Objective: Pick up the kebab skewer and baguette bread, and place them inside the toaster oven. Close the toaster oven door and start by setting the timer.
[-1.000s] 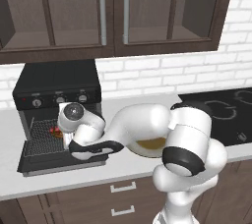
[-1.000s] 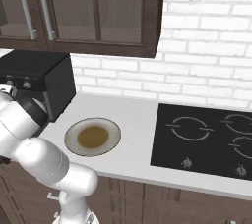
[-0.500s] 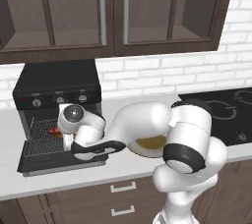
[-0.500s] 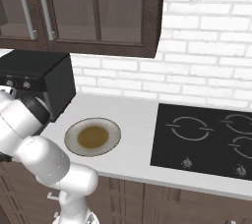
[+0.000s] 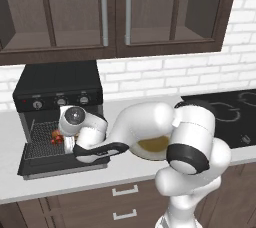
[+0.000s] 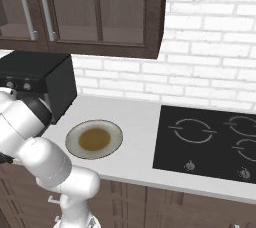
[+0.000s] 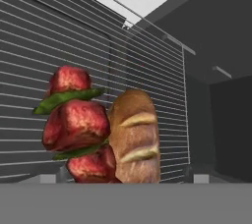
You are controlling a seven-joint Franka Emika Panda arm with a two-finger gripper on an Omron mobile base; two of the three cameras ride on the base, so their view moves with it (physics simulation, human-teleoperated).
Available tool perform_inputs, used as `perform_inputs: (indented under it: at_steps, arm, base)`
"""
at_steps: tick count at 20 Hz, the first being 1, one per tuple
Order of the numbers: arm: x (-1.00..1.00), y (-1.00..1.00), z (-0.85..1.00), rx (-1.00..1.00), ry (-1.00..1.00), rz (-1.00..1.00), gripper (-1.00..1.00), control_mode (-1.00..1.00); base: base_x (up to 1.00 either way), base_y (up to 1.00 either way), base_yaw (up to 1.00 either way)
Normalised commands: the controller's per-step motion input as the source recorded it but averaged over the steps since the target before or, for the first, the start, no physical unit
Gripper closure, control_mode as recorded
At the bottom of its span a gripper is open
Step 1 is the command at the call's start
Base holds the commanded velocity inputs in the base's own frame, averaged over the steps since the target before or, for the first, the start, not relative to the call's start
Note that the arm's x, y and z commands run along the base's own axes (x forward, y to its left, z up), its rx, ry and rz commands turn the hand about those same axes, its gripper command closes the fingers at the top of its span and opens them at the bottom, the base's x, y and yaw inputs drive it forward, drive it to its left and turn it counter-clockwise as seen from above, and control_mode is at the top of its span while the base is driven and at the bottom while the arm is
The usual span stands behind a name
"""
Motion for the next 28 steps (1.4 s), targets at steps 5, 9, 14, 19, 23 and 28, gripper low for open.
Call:
perform_inputs:
  at_steps: [5,9,14,19,23,28]
  arm:
    - [0.00,0.00,0.00,0.00,0.00,0.00,-1.00,-1.00]
    - [-0.18,0.00,0.00,0.00,0.00,0.00,-1.00,-1.00]
    - [-0.20,0.00,0.01,0.00,0.01,0.00,-1.00,-1.00]
    - [0.00,-0.02,0.09,0.00,0.04,0.00,-1.00,-1.00]
    - [-0.35,-0.03,0.27,0.00,0.01,0.00,-1.00,-1.00]
    - [-0.48,-0.02,0.27,0.04,0.00,-0.11,-1.00,-1.00]
  base:
    - [0.00,0.00,0.00]
    - [0.00,0.00,0.00]
    - [0.00,0.00,0.00]
    - [0.00,0.00,0.00]
    - [0.00,0.00,0.00]
    - [0.00,0.00,0.00]
